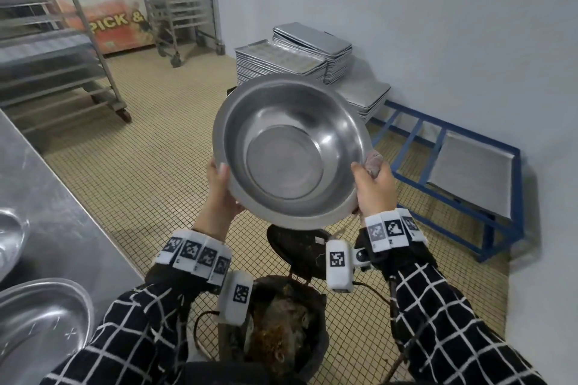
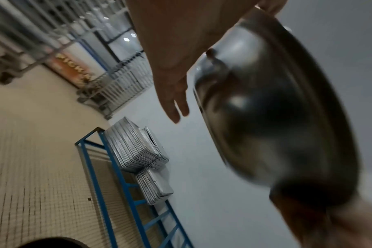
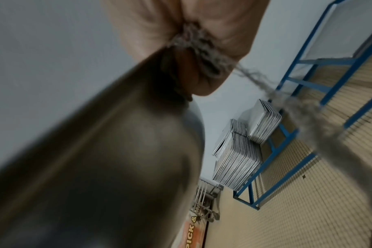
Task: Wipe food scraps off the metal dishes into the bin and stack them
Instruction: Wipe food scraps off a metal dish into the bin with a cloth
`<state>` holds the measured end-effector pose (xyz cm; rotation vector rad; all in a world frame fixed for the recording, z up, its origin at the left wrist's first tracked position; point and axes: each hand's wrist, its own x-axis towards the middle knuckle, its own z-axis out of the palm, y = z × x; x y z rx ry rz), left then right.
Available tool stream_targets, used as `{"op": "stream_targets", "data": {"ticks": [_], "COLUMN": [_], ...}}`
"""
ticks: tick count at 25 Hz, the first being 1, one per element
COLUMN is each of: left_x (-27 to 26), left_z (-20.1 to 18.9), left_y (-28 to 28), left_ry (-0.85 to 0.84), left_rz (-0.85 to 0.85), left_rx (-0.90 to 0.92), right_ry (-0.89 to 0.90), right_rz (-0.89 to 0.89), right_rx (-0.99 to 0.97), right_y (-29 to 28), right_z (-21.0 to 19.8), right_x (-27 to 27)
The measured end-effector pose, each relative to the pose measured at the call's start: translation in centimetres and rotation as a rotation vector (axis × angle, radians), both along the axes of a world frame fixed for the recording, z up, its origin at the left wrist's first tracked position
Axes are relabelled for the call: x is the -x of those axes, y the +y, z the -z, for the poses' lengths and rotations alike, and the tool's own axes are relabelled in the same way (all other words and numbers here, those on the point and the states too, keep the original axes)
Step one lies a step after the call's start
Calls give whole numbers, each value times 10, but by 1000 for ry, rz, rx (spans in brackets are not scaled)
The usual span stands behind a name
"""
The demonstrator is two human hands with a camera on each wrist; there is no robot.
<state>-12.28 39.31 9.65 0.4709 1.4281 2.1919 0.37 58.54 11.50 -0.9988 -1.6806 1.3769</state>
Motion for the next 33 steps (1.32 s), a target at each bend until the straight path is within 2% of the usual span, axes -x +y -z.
{"op": "stream_targets", "data": {"ticks": [2, 4, 6, 9, 11, 14, 15, 18, 20, 22, 24, 25, 28, 30, 33], "left_x": [1, 1, 1, -2, -9, -25, -27, -22, -9, 8, 16, 17, 13, 5, -17], "left_z": [-5, -1, 4, 7, 7, 7, 10, 14, 9, 2, -7, -10, -14, -16, -8], "left_y": [-12, -19, -14, -2, 9, 21, 23, 17, 10, -4, -17, -21, -15, -3, 15], "left_ry": [3, -71, -107, -47, 43, 294, 334, 361, 189, 41, 63, 60, -40, 2, 126], "left_rz": [-3, -58, -148, -215, -178, -18, 28, 65, -35, -18, 64, 62, -89, -143, -24], "left_rx": [-56, -2, 62, 113, 208, 475, 487, 383, 237, 20, -89, -84, 9, 129, 357], "right_ry": [-33, -21, 0, 49, 68, 132, 146, 156, 147, 85, 16, 3, 51, 89, 135], "right_rz": [-97, -109, -51, 50, 80, 93, 95, 99, 60, -40, -131, -151, -102, -27, 66], "right_rx": [-1, 4, -7, -3, 24, 75, 78, 61, 84, 75, 48, 39, 9, -12, 20], "right_y": [1, -5, -17, -34, -41, -47, -48, -44, -31, -18, -12, -13, -23, -33, -41], "right_z": [1, 2, 3, 4, 3, 2, 2, -3, -6, -10, -13, -13, -14, -12, -8], "right_x": [-4, -4, 1, 13, 22, 30, 30, 26, 19, 11, 3, 1, -1, 5, 16]}}
